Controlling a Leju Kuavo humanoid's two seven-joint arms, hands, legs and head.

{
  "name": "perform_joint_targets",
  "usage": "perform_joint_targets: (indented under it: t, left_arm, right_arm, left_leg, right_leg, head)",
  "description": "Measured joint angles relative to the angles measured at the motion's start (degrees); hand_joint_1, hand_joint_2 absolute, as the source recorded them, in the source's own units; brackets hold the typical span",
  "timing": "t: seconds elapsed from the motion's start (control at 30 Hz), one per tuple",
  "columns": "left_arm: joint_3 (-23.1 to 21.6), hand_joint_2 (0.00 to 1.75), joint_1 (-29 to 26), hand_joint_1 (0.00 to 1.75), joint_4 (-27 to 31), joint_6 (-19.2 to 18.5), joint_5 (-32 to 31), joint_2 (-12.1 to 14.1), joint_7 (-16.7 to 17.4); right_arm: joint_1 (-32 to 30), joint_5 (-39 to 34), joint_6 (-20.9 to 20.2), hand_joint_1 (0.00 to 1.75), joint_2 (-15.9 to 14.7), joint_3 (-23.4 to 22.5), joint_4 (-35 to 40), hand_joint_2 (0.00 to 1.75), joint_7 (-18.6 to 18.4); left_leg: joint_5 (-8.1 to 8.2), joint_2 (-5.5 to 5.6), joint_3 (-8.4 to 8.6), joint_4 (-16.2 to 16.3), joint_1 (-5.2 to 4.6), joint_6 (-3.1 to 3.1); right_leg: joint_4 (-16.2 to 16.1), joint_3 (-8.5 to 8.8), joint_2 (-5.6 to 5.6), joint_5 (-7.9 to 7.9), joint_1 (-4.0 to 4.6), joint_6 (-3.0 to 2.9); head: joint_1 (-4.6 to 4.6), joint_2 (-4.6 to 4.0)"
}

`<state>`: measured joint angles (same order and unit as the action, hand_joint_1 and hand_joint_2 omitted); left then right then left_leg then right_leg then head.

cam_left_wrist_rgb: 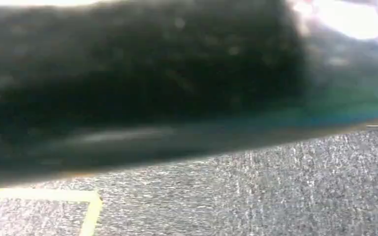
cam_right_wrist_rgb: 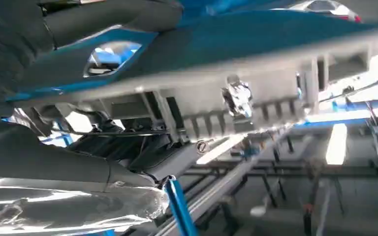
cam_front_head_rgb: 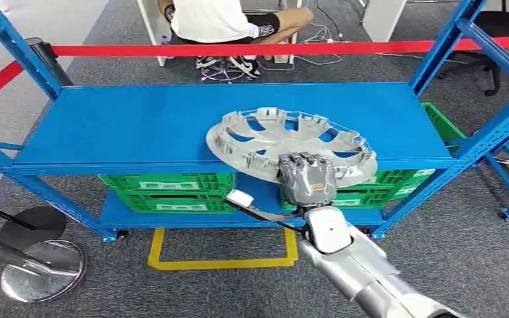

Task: Take the parts from the cabinet and place them on the table.

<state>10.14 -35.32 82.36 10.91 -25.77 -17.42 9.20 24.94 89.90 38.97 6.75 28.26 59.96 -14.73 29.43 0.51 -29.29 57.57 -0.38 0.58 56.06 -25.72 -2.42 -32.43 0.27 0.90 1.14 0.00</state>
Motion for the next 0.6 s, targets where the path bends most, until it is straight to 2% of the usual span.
perform_joint_targets:
  t: [0.23,0.4,0.6]
  left_arm:
    - [-5.31,0.0,-1.85,0.0,-0.02,2.95,4.3,3.89,0.24]
    - [-9.37,0.0,-2.07,0.0,-0.02,4.67,6.73,7.21,0.15]
    - [-11.39,0.0,-2.43,0.0,-0.02,4.96,7.19,8.9,0.13]
  right_arm:
    - [-3.37,-0.31,0.0,1.75,0.0,-1.77,14.6,1.75,5.28]
    - [-4.21,-0.92,0.0,1.75,0.79,-3.32,19.64,1.75,8.09]
    - [-4.95,-1.36,-0.02,1.75,1.05,-4.28,22.29,1.75,8.57]
  left_leg:
    - [0.0,0.0,-0.09,0.0,0.0,0.0]
    - [0.0,-0.01,-0.09,0.0,0.0,0.0]
    - [-0.01,-0.01,-0.09,0.0,0.0,0.0]
  right_leg:
    - [0.0,-0.06,0.0,0.0,0.0,0.0]
    - [0.0,-0.06,0.01,0.0,0.0,0.0]
    - [0.0,-0.06,0.02,0.01,0.0,0.0]
  head:
    - [0.0,0.0]
    - [0.0,0.0]
    - [0.02,0.0]
